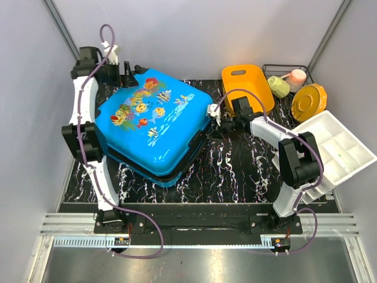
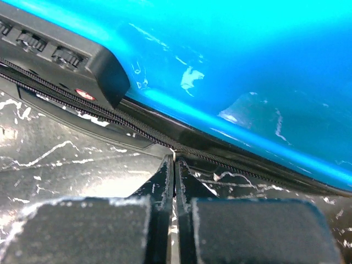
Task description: Open, take out, and arrange the luggage
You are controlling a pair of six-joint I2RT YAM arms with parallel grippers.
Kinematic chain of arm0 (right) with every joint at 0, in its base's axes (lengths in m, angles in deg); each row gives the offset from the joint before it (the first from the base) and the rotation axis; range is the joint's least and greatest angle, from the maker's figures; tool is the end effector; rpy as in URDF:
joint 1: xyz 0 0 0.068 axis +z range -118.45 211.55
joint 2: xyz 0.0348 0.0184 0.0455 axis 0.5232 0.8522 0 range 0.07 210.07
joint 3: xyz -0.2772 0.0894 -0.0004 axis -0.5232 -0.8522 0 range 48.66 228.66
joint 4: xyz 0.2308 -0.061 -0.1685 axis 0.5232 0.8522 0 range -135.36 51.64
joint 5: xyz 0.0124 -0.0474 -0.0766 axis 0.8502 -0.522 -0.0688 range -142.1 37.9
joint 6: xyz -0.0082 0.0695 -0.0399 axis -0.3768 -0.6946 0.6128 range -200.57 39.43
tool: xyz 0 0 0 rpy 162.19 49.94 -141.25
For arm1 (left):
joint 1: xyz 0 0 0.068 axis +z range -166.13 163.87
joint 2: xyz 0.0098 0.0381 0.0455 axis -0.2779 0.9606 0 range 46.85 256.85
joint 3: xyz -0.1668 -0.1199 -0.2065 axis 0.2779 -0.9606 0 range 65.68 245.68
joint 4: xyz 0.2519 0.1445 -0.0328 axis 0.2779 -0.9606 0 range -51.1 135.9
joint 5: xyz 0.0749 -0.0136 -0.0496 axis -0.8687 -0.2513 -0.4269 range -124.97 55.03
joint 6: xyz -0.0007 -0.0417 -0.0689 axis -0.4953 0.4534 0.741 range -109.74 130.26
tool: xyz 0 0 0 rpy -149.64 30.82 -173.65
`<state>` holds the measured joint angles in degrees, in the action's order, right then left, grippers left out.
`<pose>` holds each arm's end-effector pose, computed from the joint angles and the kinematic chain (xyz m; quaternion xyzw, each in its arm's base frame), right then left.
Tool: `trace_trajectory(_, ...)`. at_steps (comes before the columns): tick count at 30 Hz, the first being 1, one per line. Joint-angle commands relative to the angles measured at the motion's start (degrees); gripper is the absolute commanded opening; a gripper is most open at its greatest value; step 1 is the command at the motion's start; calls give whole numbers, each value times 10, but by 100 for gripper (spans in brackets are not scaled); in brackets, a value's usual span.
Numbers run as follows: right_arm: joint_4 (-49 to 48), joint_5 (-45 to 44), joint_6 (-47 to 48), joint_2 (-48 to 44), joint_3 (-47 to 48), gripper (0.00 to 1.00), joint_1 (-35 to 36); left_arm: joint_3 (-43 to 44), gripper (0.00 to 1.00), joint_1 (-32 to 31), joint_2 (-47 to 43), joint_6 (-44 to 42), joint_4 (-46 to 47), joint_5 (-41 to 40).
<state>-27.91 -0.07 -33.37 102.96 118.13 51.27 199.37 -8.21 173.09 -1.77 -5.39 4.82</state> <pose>0.3784 0.1939 0.1960 -0.5894 0.6254 0.3300 0.3905 0.5476 0.0313 0.3490 0.1643 0.8597 -0.2445 0.4173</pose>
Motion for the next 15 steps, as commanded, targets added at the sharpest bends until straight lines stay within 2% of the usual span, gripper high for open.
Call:
trace_trajectory(1,-69,11,-81,3,3,0,96,-84,98,108,-202,118,65,-17)
trace_trajectory(4,-122,-13,-152,13,11,0,123,-212,98,165,-308,160,52,-59)
trace_trajectory(5,-135,-21,-168,16,15,0,138,-302,98,179,-386,176,51,-60)
trace_trajectory(7,-164,-40,-217,19,15,0,153,-392,98,225,-456,198,51,-58)
trace_trajectory(8,-169,-47,-229,18,18,0,163,-470,98,239,-522,222,46,-64)
trace_trajectory(10,-169,-56,-263,14,17,0,167,-544,97,286,-580,244,38,-73)
trace_trajectory(11,-168,-61,-270,10,15,0,167,-608,94,302,-605,259,32,-71)
trace_trajectory(12,-169,-66,-274,6,14,0,167,-637,91,319,-650,262,30,-71)
trace_trajectory(15,-149,-97,-243,-11,10,0,161,-706,81,363,-690,257,8,-92)
